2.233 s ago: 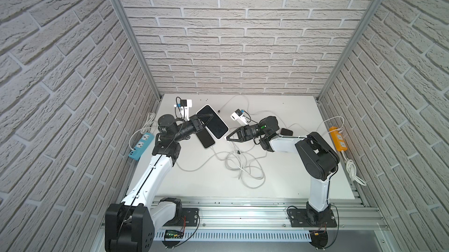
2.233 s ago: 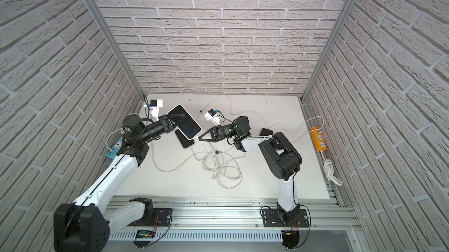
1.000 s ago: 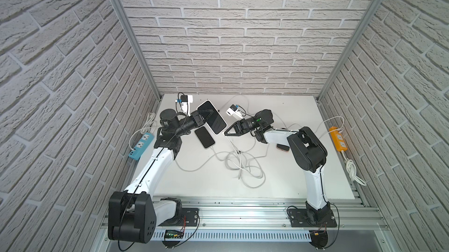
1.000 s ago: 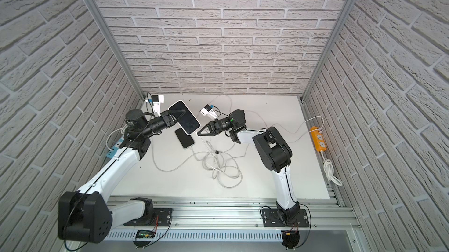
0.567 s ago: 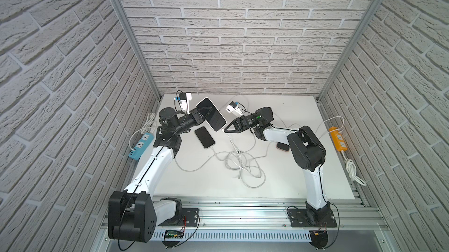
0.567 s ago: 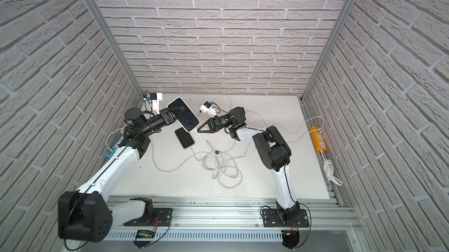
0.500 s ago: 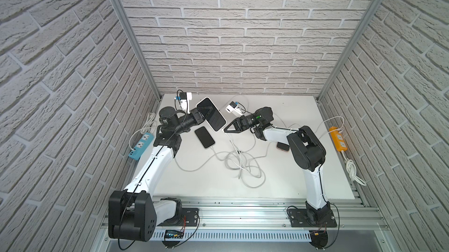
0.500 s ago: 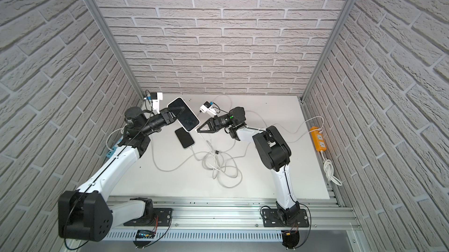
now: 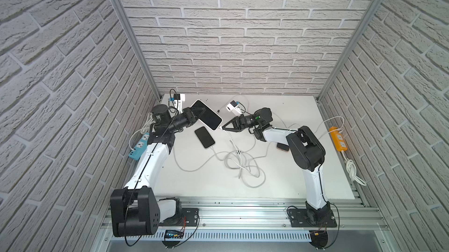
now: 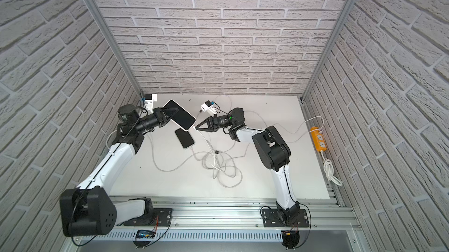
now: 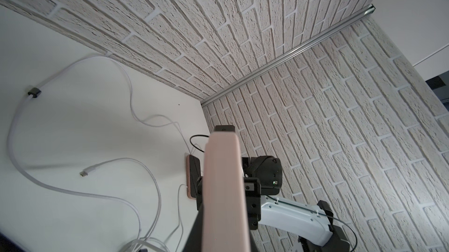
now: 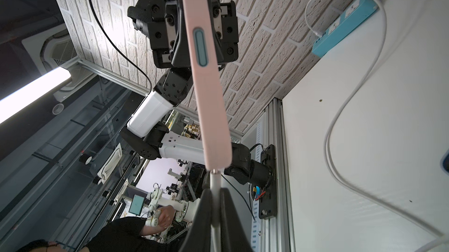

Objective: Plug the charging cable into the phone
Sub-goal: Insert the charging cable into the phone.

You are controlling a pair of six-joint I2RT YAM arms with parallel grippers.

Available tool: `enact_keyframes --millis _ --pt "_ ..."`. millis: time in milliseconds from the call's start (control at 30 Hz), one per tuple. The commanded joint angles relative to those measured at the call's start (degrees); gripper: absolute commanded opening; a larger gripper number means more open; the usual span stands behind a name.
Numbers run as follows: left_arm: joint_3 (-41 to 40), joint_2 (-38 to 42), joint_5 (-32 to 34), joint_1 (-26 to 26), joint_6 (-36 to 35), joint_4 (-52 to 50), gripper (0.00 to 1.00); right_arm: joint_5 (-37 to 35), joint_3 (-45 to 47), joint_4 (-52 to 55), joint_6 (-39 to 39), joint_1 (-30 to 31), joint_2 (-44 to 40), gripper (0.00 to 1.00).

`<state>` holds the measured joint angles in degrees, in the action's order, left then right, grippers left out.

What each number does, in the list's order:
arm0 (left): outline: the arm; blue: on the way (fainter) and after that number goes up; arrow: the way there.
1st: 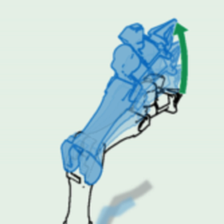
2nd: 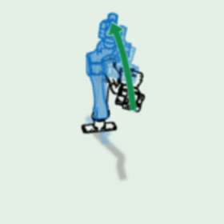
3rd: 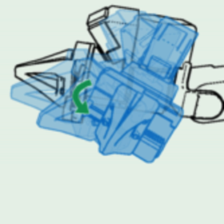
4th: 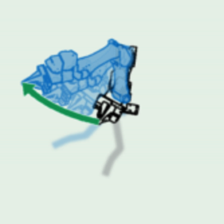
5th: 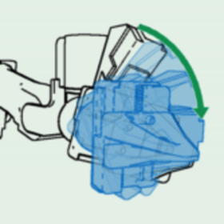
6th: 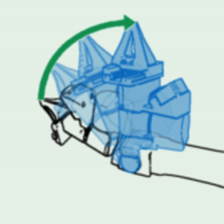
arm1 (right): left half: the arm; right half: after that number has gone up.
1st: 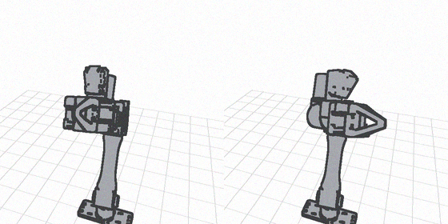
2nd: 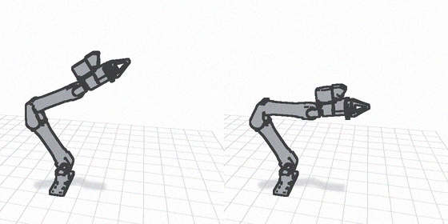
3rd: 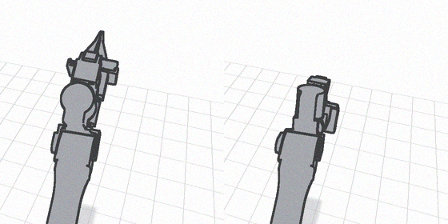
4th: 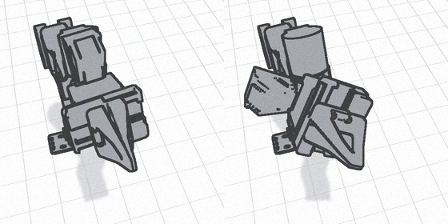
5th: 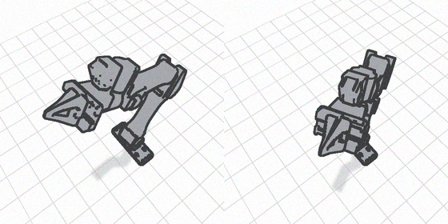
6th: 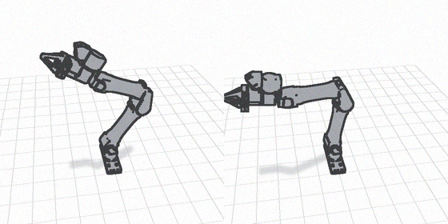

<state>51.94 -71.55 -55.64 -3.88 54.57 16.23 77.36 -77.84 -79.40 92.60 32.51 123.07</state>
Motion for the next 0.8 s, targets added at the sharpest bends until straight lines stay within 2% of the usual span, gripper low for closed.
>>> enact_keyframes --millis 0,433,767 --pt "0.5 -0.3 -15.6 2.0 3.1 -4.7 0.00 -17.4 0.9 -2.6 -1.6 -1.3 -5.0 0.03" --pt "4.8 -4.4 -17.3 0.9 6.9 -2.0 0.00 -16.7 8.3 -2.6 -2.1 -1.1 -9.2 0.03" --pt "9.7 -7.0 -18.7 0.5 2.9 -8.2 0.00 -16.4 12.6 -2.6 -3.0 0.2 -12.2 0.03"
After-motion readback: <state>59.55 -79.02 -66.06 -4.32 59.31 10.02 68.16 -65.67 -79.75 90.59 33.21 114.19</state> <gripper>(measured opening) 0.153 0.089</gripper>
